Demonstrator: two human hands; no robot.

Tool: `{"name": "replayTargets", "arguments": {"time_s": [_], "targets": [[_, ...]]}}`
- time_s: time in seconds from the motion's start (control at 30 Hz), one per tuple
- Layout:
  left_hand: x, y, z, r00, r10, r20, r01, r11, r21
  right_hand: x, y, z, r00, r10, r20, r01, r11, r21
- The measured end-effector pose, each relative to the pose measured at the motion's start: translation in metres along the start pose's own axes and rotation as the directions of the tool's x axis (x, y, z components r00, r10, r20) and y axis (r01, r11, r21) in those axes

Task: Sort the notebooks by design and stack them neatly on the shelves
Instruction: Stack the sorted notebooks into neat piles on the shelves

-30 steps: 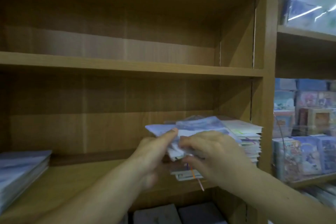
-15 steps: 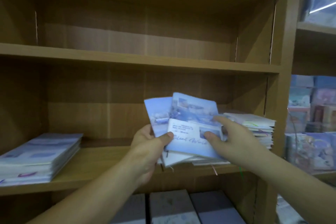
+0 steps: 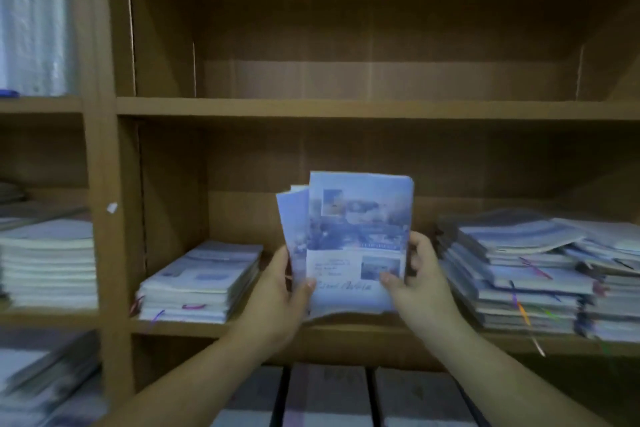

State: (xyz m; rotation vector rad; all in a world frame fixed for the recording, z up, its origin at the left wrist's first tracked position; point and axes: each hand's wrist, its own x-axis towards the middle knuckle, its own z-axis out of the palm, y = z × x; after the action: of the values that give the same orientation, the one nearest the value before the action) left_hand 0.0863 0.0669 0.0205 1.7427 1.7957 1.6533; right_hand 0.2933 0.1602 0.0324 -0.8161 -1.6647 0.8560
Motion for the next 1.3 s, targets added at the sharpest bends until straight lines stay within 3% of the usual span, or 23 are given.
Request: {"name": "replayTargets", "arguments": {"time_s": [0.27, 0.43, 0.67, 0.87, 1.1, 1.2, 1.3], "targets": [[0.001, -0.022, 0.014, 0.998, 0.065, 0.020, -0.068, 0.970, 0.233, 0.004, 0.033, 0.021, 0.997, -0.072, 0.041, 0.079, 0.971, -0.224], [-0.007, -0.040, 0.019, 0.992, 0.028, 0.125, -0.059, 0.968, 0.245, 0.001, 0.050, 0.025, 0.988, 0.000, 0.152, 0.051, 0.941, -0.335], [-0.014, -0.046, 0.043, 0.998, 0.032, 0.063, -0.050, 0.946, 0.319, -0.002, 0.053, 0.027, 0.986, -0.030, 0.164, 0.102, 0.886, -0.452], [-0.013, -0.054, 0.030, 0.985, 0.056, 0.160, -0.097, 0.961, 0.259, 0.008, 0.070, 0.023, 0.978, -0.005, 0.209, 0.078, 0.937, -0.340], [-0.001, -0.036, 0.011, 0.990, -0.102, 0.094, 0.106, 0.994, -0.036, 0.014, 0.062, 0.022, 0.978, 0.044, 0.206, -0.037, 0.999, -0.034], [-0.003, -0.030, 0.005, 0.967, -0.254, 0.019, 0.254, 0.958, -0.132, 0.011, 0.054, 0.024, 0.965, 0.081, 0.250, -0.065, 0.995, -0.073], [-0.010, -0.027, 0.000, 0.891, -0.453, -0.014, 0.441, 0.874, -0.205, 0.006, 0.043, 0.032, 0.961, 0.074, 0.266, -0.012, 0.973, -0.229]]}}
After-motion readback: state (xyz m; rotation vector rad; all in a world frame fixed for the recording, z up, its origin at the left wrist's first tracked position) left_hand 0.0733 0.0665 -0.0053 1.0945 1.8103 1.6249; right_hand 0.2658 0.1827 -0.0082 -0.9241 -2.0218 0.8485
